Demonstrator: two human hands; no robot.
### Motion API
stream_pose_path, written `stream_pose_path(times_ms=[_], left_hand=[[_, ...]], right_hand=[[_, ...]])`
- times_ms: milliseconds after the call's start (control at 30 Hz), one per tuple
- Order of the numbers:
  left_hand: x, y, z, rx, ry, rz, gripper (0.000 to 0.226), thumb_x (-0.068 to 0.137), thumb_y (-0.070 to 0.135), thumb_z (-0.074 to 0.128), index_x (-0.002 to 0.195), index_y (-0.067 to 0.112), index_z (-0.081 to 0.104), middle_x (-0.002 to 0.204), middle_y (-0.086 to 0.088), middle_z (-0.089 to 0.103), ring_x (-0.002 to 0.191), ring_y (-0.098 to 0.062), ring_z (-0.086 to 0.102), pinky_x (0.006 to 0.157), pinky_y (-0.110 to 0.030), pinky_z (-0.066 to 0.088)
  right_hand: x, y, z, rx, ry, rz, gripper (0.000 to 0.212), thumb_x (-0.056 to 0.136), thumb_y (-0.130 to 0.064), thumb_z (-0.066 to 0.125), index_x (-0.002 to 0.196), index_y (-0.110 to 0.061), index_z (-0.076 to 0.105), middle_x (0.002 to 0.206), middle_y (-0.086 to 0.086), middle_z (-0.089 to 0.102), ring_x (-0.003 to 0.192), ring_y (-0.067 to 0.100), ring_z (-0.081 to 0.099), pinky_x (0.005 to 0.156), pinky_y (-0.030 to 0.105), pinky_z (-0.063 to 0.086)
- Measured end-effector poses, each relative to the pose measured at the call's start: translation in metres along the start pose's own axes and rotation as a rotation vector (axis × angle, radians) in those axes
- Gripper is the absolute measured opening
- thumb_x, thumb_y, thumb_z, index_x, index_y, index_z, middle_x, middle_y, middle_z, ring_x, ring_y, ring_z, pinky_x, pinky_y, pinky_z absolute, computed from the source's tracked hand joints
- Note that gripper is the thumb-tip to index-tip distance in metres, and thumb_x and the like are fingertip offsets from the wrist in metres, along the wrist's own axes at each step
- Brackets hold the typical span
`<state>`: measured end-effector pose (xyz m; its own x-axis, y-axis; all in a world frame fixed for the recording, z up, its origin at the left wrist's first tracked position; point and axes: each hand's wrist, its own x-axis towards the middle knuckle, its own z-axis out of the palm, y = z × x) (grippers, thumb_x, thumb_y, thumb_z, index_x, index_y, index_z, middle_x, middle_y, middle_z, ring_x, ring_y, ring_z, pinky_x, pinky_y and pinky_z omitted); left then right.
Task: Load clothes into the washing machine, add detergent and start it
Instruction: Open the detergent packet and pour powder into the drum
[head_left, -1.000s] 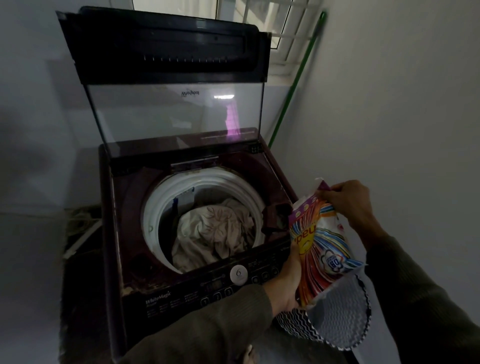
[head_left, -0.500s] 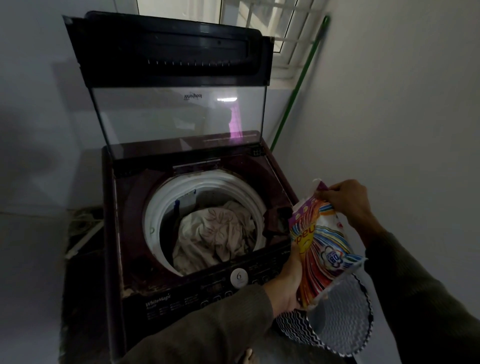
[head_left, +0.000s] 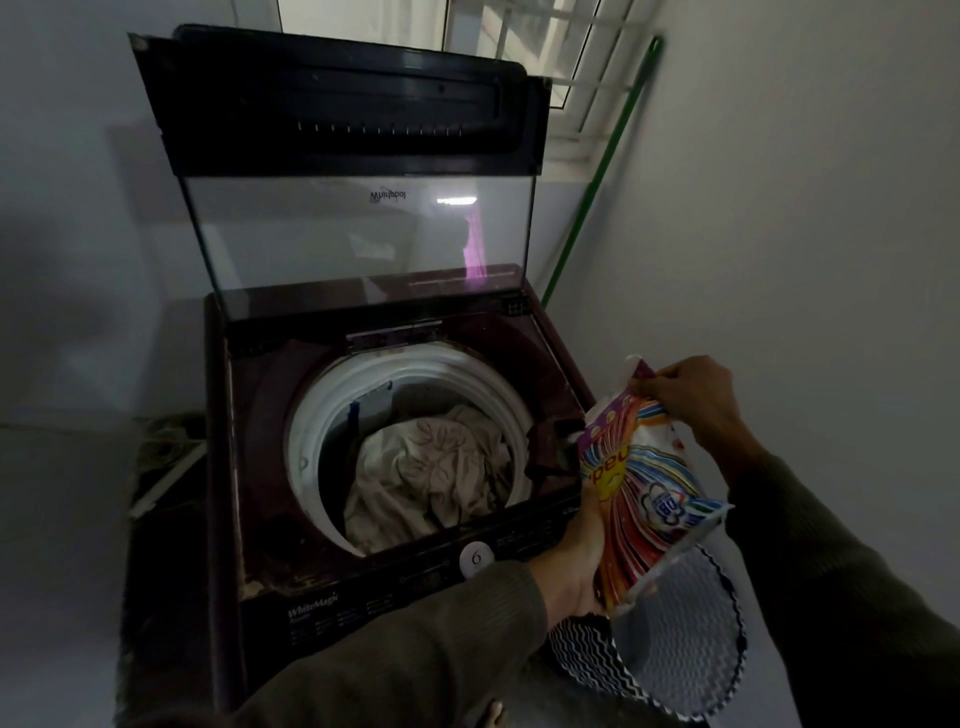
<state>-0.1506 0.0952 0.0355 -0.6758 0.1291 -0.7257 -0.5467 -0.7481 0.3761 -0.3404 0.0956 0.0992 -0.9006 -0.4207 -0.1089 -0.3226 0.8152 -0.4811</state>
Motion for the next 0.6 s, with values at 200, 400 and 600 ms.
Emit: stream_pose_path(times_ms=[200,400,600], left_hand=[[0.008,-0.002,-0.001,0.005,-0.010,0.038,0.083,0.092,0.073,0.007,0.132,0.021,0.057,0.088,-0.006,0.066,0.078,-0.021,0.065,0.056,-0.025,0.058],[0.009,-0.011,-0.006,0.079,-0.023,0.044,0.083,0.089,0.077,0.007,0.126,0.025,0.060,0.123,-0.011,0.066,0.109,-0.027,0.065,0.065,-0.027,0.054],[0.030,-0.039,-0.023,0.073,0.098,0.144,0.074,0.087,0.079,0.022,0.126,0.031,0.063,0.131,-0.007,0.064,0.105,-0.020,0.067,0.092,-0.038,0.055]], right_hand=[[0.003,0.000,0.000,0.001,-0.002,0.004,0.027,0.077,-0.027,0.079,0.090,-0.004,0.076,0.069,0.006,0.070,0.058,0.015,0.066,0.061,0.027,0.055],[-0.008,0.005,-0.004,-0.017,0.007,-0.009,0.026,0.079,-0.030,0.078,0.089,-0.006,0.077,0.067,0.006,0.070,0.057,0.014,0.066,0.059,0.025,0.052],[-0.039,0.018,-0.008,-0.005,0.059,-0.052,0.022,0.079,-0.033,0.078,0.076,-0.011,0.078,0.063,0.011,0.072,0.061,0.020,0.070,0.066,0.042,0.059]])
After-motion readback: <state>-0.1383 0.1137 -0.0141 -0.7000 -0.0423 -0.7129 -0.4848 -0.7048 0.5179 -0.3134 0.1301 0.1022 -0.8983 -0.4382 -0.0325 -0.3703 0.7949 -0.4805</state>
